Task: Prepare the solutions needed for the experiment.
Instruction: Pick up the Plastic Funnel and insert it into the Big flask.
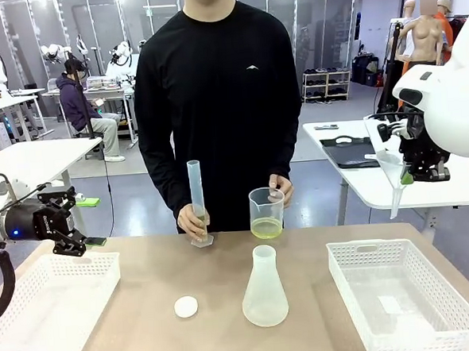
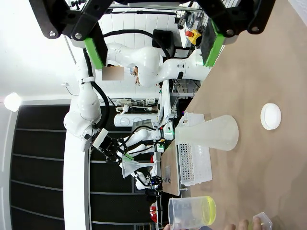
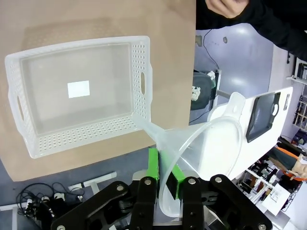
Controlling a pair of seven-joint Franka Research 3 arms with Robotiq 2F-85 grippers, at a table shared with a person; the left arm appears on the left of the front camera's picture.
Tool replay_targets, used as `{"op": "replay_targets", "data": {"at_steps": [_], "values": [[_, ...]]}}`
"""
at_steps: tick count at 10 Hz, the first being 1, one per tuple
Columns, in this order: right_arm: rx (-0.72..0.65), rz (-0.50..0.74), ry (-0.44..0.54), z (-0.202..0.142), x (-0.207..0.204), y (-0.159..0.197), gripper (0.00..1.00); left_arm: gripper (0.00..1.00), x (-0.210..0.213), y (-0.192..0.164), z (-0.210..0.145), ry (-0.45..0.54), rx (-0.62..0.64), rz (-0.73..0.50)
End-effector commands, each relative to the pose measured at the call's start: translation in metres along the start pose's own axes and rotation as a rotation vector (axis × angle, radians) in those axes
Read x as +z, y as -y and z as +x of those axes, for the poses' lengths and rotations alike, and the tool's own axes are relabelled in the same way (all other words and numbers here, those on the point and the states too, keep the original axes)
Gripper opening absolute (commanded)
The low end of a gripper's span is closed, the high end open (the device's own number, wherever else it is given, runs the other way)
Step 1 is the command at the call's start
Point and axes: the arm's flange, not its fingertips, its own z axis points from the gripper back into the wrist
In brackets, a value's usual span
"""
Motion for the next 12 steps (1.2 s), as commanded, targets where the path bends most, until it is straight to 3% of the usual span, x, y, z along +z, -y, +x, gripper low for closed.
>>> {"op": "replay_targets", "data": {"at_steps": [1, 2, 3, 5, 8, 12], "values": [[-0.016, 0.005, -0.013, 0.002, 0.0, 0.002, 0.0, 1.0, -0.002, 0.001, 0.001, 0.009, -0.008, 0.014], [-0.016, 0.005, -0.013, 0.002, 0.0, 0.002, 0.0, 1.0, -0.002, 0.001, 0.001, 0.009, -0.008, 0.014], [0.0, 0.0, 0.0, 0.0, 0.0, 0.0, 0.06, 1.0, -0.002, 0.001, 0.001, 0.009, -0.008, 0.014], [0.153, -0.045, 0.01, 0.027, -0.001, -0.01, 0.06, 1.0, -0.002, 0.001, 0.001, 0.009, -0.008, 0.014], [0.341, -0.018, 0.131, 0.078, 0.003, -0.04, 0.06, 1.0, -0.002, 0.001, 0.001, 0.009, -0.008, 0.014], [0.569, -0.078, 0.304, 0.137, 0.01, -0.065, 0.06, 1.0, -0.002, 0.001, 0.001, 0.009, -0.008, 0.014]]}}
